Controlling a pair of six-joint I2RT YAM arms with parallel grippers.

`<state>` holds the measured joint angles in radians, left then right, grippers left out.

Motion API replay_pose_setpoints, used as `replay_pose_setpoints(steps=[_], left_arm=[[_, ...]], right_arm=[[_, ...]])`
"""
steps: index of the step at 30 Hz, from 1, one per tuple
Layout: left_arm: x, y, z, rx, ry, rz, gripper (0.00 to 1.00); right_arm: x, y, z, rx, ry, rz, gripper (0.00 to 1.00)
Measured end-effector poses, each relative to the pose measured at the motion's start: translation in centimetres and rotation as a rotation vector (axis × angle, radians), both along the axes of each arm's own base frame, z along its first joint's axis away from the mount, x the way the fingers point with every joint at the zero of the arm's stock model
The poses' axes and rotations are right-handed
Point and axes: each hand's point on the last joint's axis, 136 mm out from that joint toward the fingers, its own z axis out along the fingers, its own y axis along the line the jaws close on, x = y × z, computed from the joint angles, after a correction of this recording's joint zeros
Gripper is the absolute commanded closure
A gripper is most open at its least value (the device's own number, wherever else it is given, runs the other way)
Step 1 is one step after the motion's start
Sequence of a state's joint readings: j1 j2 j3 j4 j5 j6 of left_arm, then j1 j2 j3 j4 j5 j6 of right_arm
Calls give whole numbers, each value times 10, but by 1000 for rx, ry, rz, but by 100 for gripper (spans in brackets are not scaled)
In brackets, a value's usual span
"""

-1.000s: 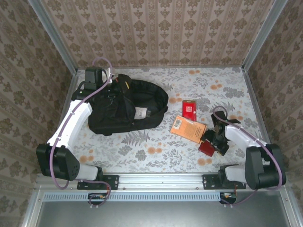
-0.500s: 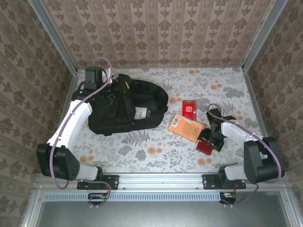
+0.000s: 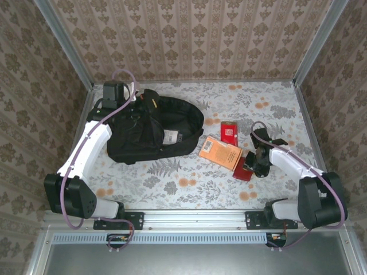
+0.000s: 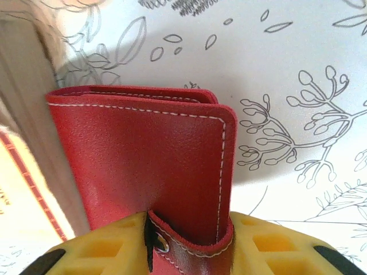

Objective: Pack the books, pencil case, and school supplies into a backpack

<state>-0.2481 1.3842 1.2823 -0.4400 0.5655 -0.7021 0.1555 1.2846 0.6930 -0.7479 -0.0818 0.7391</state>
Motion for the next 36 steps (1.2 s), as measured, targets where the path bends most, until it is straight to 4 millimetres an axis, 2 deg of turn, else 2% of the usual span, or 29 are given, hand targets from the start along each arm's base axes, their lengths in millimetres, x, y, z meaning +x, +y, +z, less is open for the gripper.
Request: replay_pose_setpoints(steps=[13,16,24,30,32,34,36], left_arm=[[0,-2,-3,-4,9,-9,97],[0,-2,-3,-4,9,-10,97],[-2,-7,-5,-5,16,-24,96],[-3,-20,-5,-2,18,-64,95],[-5,-25,-3,2,15,-82,95],[-8,-29,-2,6,18,-99,94],[-10,-33,-3,10,23,-111,94]], right_arm=[[1,-4,16,-21,-34,3,68],[5,-4,32,-17,-74,2,68],[23,1,89,17,-230,10,70],[41,24,131,99,-348,65,70],[50,34,145,122,-383,92,64],[60,42,156,131,-406,114,52],[65,44,156,122,-401,127,39]])
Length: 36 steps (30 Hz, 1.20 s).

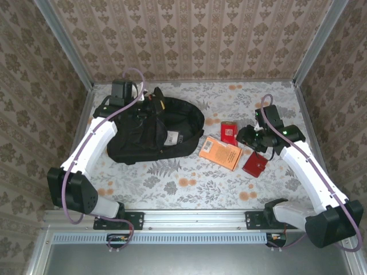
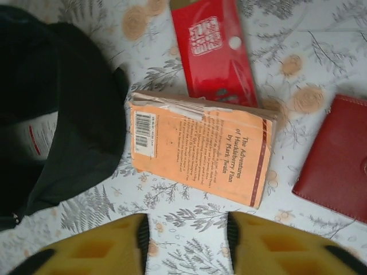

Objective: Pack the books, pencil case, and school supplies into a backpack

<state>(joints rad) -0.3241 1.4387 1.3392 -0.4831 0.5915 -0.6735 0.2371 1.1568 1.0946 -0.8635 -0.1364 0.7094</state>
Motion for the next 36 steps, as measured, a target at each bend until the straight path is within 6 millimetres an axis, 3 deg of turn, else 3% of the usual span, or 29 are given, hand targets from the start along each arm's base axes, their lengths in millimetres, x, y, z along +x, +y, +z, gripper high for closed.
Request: replay_pose_setpoints(steps=[3,5,9,13,22,30,36], left_arm=[[0,-2,-2,4,3,-11,94],[0,-2,-2,7,0,-13,93],[0,-2,-2,8,-3,-14,93],[0,-1,-2,8,-3,-13,93],[1,0,-2,11,-6,-12,93],[1,0,-2,12,-9,-13,93],[1,0,-2,12,-9,-13,93]], right_arm=[[2,-8,-16,-56,42,-10,26],[-2,-21,-35,-97,87,-35,23],[-20,-56,-83,-181,231,-127,1],[-35,-66,-117,-223,355,-154,0],[-48,-75,-163,-245,475,-245,0],[-43,-79,-181,-234,493,-296,0],[-40,-78,-182,-226,488,-301,10]])
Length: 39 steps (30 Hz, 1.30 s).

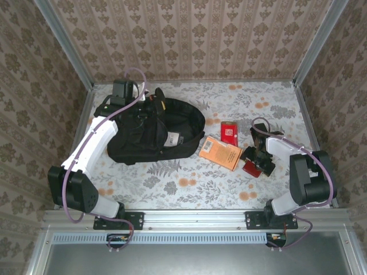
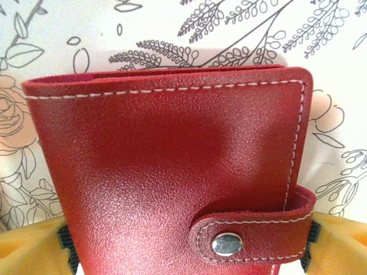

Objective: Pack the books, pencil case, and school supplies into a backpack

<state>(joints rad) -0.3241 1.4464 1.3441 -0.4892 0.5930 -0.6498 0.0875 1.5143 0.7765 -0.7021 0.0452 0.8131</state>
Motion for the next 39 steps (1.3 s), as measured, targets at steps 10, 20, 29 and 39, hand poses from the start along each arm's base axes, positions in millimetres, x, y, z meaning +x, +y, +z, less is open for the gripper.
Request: replay_pose_setpoints(steps=[10,20,29,39], left_arm=[[0,0,0,0,0,0,94],[-3,-2,3,3,6,-6,94],[-17,-21,11,10,27,-62,94],[-31,-41,17,3,51,-133,93]], right_arm=[[2,0,1,6,-12,-9,27],[20,4,53,32,-231,23,32],[44,48,151,115,-558,206,36],[87,181,216,329,-696,518,36]])
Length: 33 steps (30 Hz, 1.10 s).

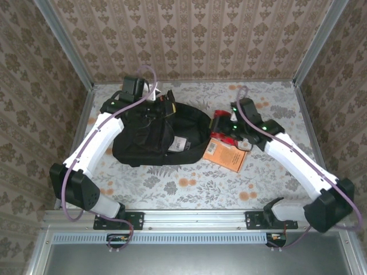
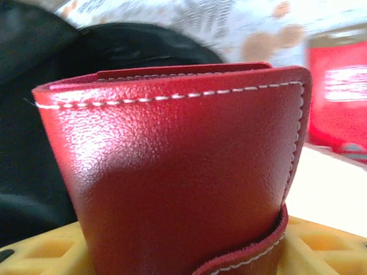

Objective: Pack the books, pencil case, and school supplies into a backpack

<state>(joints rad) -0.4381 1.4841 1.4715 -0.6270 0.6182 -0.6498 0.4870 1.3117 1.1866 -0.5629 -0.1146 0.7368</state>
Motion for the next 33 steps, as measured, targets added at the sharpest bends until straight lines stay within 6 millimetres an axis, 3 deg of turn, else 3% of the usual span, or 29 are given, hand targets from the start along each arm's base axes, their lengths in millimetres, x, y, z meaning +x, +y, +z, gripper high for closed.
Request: replay_pose_setpoints(steps=[4,8,15,18,21,25,33], left_arm=[[-3,0,5,0,11,-5,93],[0,3,16,-15,-3,0,93],[4,22,34,-65,-10,33,93],[4,26,45,-90,-16,38,93],[3,29,53,-110,-23,35,93],[0,33,59,-126,-27,38,93],[0,39,61,-128,-28,50,94]], right_arm=[[25,59,2,38,-3,102,36],[48,103,-21,80,49,143,37],[65,146,-74,125,175,148,35],[69,170,-77,159,187,168,29],[69,192,-74,194,195,190,15],[66,204,-69,212,193,213,6],[66,202,-63,187,146,255,6]])
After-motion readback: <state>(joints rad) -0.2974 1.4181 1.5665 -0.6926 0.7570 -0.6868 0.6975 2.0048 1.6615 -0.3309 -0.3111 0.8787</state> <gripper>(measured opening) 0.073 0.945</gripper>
